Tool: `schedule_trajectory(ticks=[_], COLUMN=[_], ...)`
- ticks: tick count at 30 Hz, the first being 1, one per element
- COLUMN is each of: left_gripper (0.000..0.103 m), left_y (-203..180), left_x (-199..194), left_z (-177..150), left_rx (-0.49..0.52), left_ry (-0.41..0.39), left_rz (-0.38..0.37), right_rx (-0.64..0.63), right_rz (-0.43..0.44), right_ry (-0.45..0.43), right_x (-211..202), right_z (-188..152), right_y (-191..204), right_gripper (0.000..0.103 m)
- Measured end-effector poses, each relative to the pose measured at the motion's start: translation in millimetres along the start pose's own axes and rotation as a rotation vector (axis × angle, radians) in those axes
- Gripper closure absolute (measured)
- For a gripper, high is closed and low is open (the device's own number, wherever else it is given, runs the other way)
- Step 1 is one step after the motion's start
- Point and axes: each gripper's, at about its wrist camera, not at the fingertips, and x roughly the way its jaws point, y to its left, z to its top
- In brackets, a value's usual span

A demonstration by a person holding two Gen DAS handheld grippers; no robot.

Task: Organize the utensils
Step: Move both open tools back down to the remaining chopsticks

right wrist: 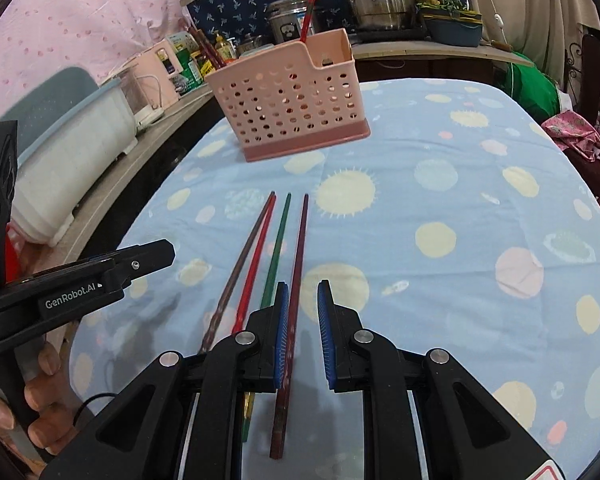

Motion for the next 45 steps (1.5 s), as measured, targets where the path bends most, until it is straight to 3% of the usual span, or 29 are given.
schedule_trajectory(ticks=[8,17,31,45], left_gripper=[0.065,0.065,0.065,0.065], left_y=[2,0,-5,-6], left_x=[15,21,26,26], left_z=[-39,-58,-62,-62], left_rx=[0.008,0.034,0.064,0.069], left_ry=[0.062,0.089,0.086,0.080], left_rz=[-0.004,-0.018,-0.014,-0.015], right_rx=[-0.052,-0.066,-0.088,-0.077], right_rz=[-0.012,-0.007,-0.018,-0.022], right_ry=[0.057,0.094,0.099,0.096], right_x=[6,10,17,19], right_z=[-32,-46,-48,-47], right_y=[8,15,17,13], right_gripper=[0.087,0.087,0.087,0.094])
